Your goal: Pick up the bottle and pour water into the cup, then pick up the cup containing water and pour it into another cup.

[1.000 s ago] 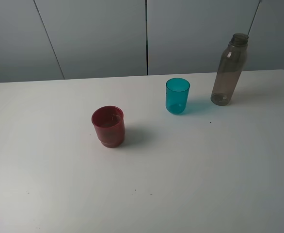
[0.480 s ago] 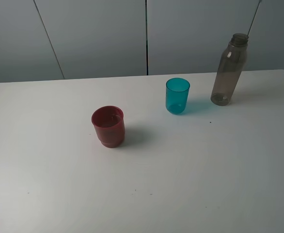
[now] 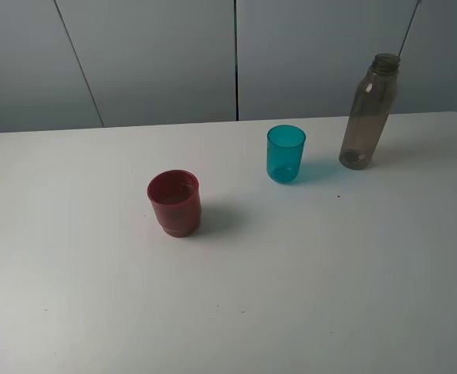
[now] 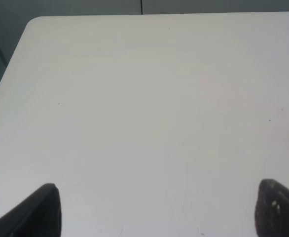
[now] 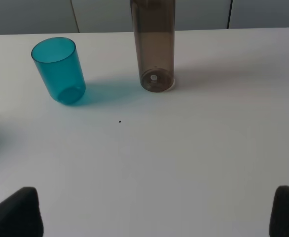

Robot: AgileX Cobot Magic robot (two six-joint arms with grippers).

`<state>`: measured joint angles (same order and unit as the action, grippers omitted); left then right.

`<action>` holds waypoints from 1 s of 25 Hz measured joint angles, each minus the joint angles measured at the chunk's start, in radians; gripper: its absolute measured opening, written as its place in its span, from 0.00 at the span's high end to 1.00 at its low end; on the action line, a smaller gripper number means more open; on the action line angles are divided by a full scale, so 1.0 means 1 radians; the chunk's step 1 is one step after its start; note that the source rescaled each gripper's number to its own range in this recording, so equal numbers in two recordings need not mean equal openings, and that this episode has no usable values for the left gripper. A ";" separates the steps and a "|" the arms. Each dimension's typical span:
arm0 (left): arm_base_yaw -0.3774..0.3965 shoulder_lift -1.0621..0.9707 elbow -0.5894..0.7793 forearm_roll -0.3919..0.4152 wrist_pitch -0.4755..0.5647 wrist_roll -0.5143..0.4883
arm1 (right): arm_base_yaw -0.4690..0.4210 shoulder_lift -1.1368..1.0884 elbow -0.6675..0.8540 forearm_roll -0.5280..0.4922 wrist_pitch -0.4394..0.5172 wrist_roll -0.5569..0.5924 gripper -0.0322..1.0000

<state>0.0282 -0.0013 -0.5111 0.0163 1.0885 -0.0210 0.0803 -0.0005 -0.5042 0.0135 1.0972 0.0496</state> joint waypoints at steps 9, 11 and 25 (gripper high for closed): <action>0.000 0.000 0.000 0.000 0.000 0.000 | 0.000 0.000 0.000 0.000 0.000 0.000 0.01; 0.000 0.000 0.000 0.000 0.000 0.000 | 0.000 0.000 0.000 0.000 0.000 0.000 0.01; 0.000 0.000 0.000 0.000 0.000 0.002 | 0.000 0.000 0.000 0.000 0.000 0.000 0.01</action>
<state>0.0282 -0.0013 -0.5111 0.0163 1.0885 -0.0190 0.0803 -0.0005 -0.5042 0.0135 1.0972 0.0496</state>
